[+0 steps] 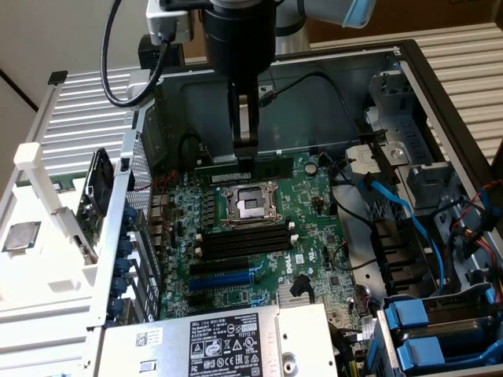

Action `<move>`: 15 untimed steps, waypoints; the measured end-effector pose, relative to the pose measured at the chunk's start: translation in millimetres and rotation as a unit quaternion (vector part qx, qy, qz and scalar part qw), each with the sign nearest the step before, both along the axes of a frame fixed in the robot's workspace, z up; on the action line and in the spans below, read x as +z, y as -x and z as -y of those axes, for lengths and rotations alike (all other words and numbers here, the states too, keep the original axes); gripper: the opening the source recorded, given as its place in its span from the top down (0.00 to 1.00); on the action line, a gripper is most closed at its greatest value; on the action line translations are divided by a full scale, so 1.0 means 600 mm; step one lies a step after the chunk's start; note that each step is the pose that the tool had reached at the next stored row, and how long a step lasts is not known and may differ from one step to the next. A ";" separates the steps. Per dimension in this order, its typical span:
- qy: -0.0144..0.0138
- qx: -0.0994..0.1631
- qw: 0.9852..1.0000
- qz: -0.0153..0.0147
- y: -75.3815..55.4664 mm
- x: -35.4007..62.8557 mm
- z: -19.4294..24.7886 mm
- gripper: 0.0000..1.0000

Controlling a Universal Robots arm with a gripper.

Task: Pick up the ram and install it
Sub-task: 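Insert the ram into the slot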

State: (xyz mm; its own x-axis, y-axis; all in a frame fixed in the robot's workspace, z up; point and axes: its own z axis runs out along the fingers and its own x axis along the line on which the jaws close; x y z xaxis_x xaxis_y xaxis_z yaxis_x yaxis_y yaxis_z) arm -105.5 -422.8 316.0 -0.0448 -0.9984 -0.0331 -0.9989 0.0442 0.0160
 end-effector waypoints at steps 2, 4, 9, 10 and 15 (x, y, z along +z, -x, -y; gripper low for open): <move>0.000 0.000 1.000 0.001 0.000 -0.006 0.0007 0.88; -0.001 0.000 1.000 0.003 0.000 -0.017 0.0123 0.88; -0.002 0.000 1.000 0.005 0.005 -0.034 0.0145 0.88; -0.002 0.000 1.000 0.005 0.006 -0.036 0.0149 0.88; -0.002 0.000 1.000 0.006 0.008 -0.049 0.0222 0.88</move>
